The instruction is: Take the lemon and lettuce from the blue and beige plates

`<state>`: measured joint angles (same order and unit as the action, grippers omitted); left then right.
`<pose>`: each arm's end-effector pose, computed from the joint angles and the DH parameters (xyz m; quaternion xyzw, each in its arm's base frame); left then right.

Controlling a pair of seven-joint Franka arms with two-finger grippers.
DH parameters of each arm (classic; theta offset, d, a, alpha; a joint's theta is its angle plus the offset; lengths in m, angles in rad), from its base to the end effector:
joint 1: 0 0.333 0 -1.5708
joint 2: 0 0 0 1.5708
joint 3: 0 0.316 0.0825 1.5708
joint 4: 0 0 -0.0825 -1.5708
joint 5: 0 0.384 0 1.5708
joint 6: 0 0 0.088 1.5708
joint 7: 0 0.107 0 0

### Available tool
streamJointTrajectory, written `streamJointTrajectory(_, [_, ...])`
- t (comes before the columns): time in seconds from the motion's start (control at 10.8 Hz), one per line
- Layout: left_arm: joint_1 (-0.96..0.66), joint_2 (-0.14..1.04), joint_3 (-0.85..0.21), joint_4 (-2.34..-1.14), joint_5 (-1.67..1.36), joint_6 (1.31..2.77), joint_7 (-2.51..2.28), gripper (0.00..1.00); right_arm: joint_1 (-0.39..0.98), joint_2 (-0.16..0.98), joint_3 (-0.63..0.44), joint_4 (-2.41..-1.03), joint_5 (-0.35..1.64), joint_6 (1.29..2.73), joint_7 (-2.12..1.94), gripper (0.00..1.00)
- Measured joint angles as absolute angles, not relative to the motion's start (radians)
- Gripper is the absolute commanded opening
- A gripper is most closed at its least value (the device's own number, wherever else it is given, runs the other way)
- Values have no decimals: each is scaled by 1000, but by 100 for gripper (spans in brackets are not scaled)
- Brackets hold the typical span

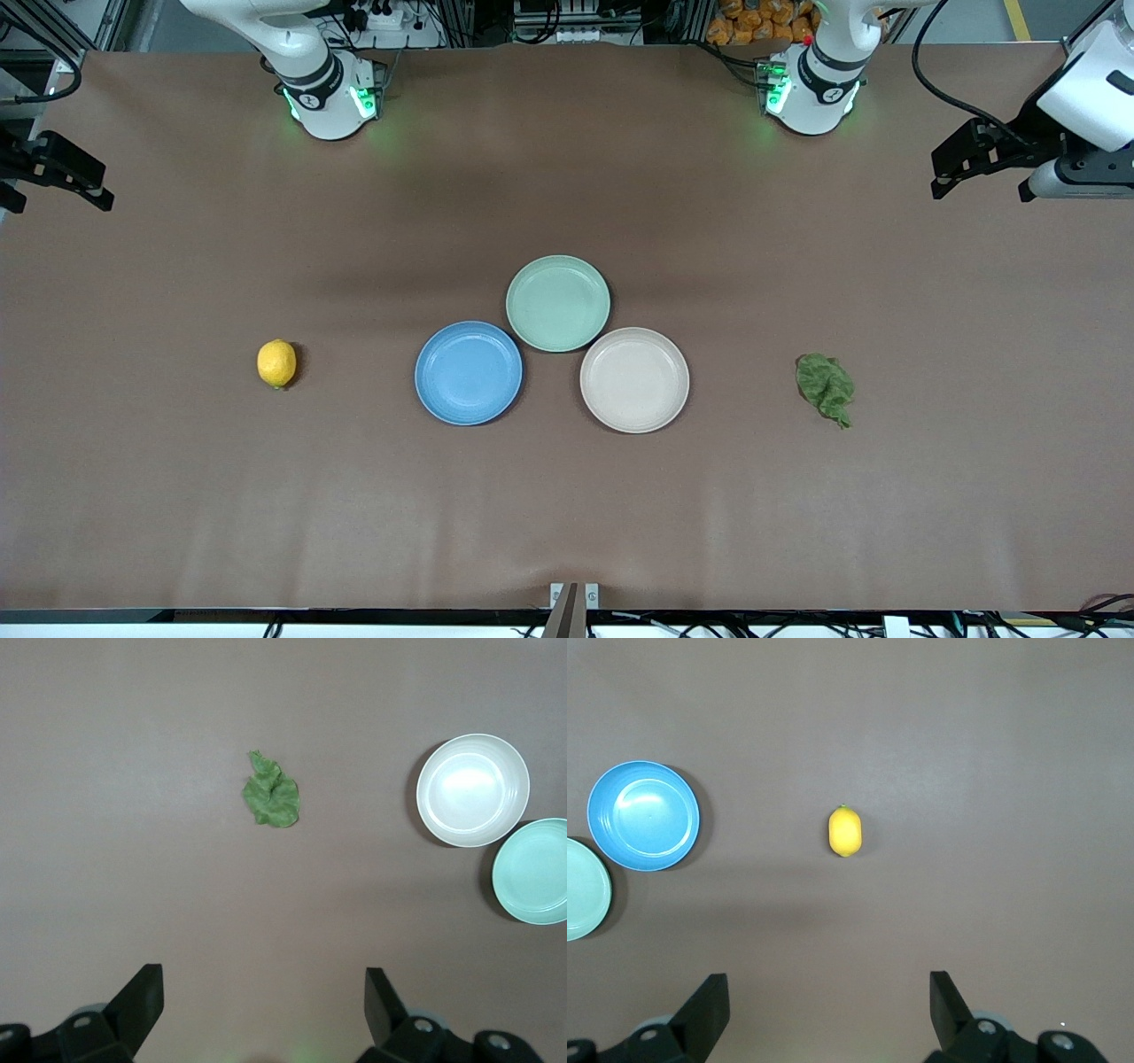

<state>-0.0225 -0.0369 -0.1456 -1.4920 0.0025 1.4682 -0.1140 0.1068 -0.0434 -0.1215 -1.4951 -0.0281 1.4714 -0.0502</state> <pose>0.5245 -0.0905 0.6721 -0.9996 0.0269 -0.0068 0.0030 0.5303 -0.0128 0.6744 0.9998 0.0162 0.0093 0.0116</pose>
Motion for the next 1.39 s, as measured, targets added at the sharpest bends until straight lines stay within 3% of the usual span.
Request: streamJointTrajectory(1.39, [-25,-10,-147,-1469,2,1492,-114,100,107,-43,-119,-1489,-28,1471,-50,100])
